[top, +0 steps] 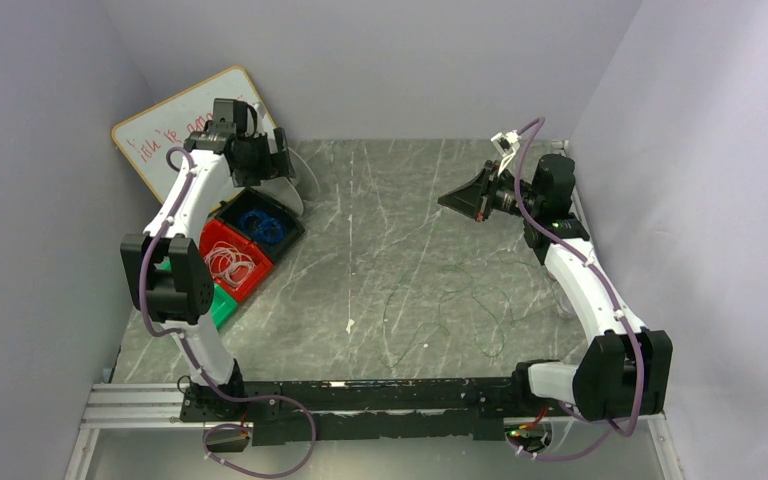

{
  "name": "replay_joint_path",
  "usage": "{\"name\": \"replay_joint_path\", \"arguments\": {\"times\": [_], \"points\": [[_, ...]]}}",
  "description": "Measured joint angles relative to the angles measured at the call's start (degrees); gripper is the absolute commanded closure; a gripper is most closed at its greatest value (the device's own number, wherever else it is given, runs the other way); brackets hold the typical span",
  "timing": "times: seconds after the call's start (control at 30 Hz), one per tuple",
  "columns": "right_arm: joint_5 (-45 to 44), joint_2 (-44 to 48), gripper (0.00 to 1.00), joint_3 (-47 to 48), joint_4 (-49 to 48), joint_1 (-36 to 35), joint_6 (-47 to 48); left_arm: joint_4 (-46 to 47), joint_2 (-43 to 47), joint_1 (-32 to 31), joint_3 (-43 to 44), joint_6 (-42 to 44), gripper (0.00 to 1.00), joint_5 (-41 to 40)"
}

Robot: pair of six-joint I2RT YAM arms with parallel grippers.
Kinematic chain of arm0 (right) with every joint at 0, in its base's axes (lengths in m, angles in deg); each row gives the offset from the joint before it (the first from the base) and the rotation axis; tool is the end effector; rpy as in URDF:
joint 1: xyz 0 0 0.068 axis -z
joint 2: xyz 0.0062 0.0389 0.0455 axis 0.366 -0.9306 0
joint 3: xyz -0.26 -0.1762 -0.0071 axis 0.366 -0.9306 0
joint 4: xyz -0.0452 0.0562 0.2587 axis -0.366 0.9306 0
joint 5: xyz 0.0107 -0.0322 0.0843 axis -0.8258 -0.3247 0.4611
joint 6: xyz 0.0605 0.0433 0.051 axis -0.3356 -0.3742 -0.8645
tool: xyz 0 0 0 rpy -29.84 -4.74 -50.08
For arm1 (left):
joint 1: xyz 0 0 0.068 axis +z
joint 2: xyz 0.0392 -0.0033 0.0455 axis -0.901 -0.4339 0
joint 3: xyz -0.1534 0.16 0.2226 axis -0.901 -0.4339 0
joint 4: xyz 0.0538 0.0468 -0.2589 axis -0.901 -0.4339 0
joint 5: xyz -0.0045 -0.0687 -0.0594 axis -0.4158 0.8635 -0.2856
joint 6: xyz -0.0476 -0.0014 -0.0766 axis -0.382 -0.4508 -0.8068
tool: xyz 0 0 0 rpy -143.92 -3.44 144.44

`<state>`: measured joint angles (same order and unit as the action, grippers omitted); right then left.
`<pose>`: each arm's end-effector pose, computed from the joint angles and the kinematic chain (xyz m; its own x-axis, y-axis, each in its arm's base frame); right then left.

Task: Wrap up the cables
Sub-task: Pick up the cable reel from the center of the board.

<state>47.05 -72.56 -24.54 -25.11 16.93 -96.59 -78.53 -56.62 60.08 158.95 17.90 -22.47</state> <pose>0.2869 0.0929 0.3743 -0.4667 0.1388 -0.8734 -0.7773 0.4067 0.4800 0.4441 -0.0469 0.3320 -0.7810 -0.2285 -0.5813 -0.0414 0.9476 -0.3168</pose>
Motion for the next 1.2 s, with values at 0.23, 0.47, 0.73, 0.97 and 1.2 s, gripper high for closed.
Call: {"name": "replay_joint_path", "arguments": {"times": [0.23,0.47,0.73,0.97,1.2], "points": [[0.0,0.0,1.0,0.0,0.0,0.0,0.0,0.5,-2.4,0.1,2.2,-0.5,0.06,-4.8],[0.0,0.0,1.0,0.0,0.0,0.0,0.0,1.2,-4.3,0.0,3.8,-0.4,0.24,-8.4],[0.3,0.0,1.0,-0.2,0.0,0.0,0.0,2.1,-6.6,0.0,6.8,0.0,0.51,-10.1],[0.5,0.0,1.0,-0.7,-0.2,0.0,0.0,2.2,-7.1,0.0,6.8,-0.3,0.79,-6.9],[0.7,-0.4,1.0,-1.0,-1.4,0.0,-1.1,1.7,-7.5,-3.0,6.8,-0.2,0.97,-1.8]]}}
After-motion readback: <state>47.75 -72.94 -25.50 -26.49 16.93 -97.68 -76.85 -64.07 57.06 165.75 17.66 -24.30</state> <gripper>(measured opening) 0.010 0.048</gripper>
